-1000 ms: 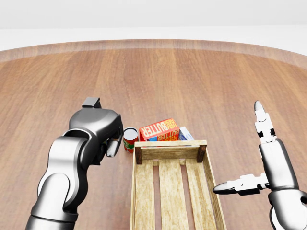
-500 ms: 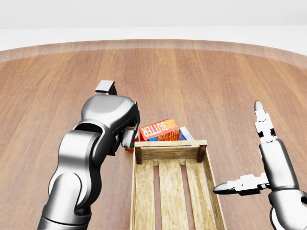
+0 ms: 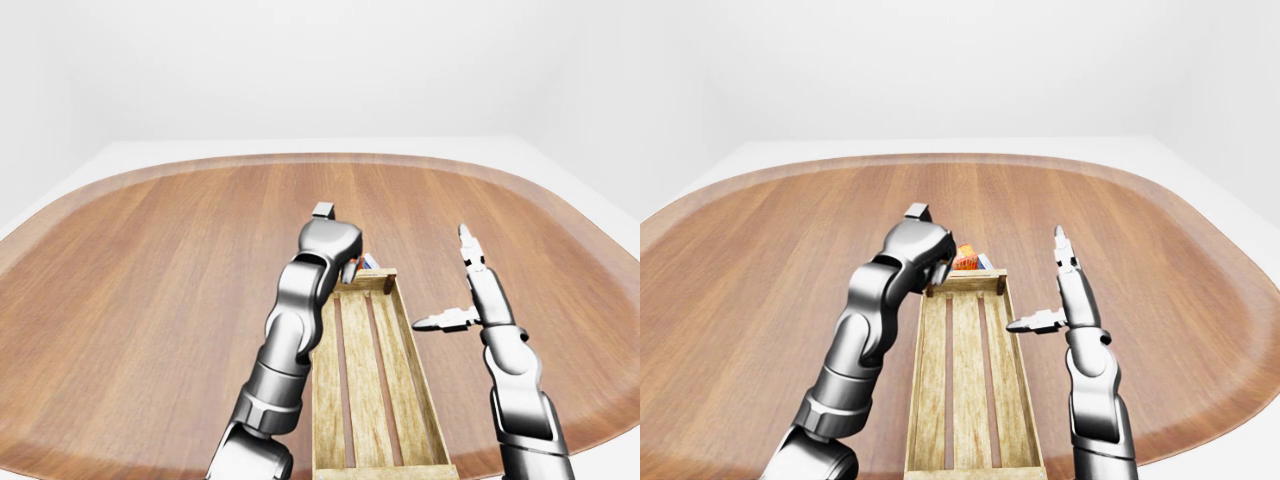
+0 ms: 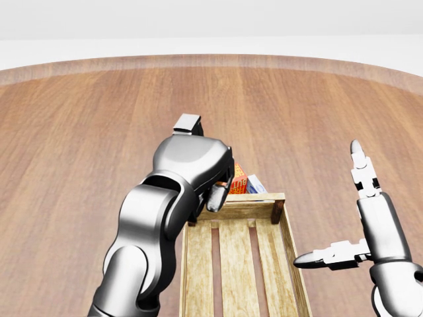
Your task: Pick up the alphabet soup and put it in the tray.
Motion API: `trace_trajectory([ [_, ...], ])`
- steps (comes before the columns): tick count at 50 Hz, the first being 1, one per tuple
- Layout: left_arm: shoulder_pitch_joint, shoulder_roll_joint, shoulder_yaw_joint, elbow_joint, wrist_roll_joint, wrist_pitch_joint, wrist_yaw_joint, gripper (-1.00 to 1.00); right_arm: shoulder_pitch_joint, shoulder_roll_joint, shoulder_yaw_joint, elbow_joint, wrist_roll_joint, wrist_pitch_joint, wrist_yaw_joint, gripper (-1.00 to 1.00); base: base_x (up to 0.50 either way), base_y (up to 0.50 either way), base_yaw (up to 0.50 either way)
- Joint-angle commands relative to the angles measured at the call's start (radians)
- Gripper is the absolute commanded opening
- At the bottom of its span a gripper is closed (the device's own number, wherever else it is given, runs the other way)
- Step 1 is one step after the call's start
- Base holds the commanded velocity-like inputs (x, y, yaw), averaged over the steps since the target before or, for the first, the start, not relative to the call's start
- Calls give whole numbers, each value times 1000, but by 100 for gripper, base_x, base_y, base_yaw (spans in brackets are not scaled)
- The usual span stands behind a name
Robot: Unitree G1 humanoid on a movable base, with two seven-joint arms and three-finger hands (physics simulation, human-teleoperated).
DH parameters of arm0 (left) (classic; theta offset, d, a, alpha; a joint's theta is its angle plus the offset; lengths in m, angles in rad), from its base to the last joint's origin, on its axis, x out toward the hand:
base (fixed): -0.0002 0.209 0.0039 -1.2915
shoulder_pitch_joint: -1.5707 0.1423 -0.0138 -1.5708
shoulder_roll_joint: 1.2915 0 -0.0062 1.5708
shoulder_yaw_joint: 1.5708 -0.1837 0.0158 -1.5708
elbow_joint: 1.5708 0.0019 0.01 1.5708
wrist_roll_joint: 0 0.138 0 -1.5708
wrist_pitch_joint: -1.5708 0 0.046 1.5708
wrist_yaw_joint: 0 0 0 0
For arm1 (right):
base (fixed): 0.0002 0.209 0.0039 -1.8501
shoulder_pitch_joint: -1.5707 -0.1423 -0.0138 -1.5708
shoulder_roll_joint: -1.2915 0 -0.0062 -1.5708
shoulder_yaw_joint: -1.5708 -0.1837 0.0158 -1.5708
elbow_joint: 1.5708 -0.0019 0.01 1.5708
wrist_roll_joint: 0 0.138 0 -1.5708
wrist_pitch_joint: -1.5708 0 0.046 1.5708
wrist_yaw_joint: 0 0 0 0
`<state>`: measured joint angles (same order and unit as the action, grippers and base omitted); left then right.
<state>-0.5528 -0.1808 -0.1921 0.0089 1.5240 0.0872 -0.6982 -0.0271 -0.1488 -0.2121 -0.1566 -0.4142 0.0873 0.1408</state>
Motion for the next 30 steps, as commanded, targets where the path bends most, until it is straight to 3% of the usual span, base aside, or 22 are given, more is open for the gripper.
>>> trace_trajectory([
  [1,6,-54,-47,19,6,0,0,-100,-1,-2,-3,9,4,0,-3,100,0,0,0],
  [30,57,-126,-111,128,-35,0,0,-100,10,1,-8,9,10,0,-7,100,0,0,0],
])
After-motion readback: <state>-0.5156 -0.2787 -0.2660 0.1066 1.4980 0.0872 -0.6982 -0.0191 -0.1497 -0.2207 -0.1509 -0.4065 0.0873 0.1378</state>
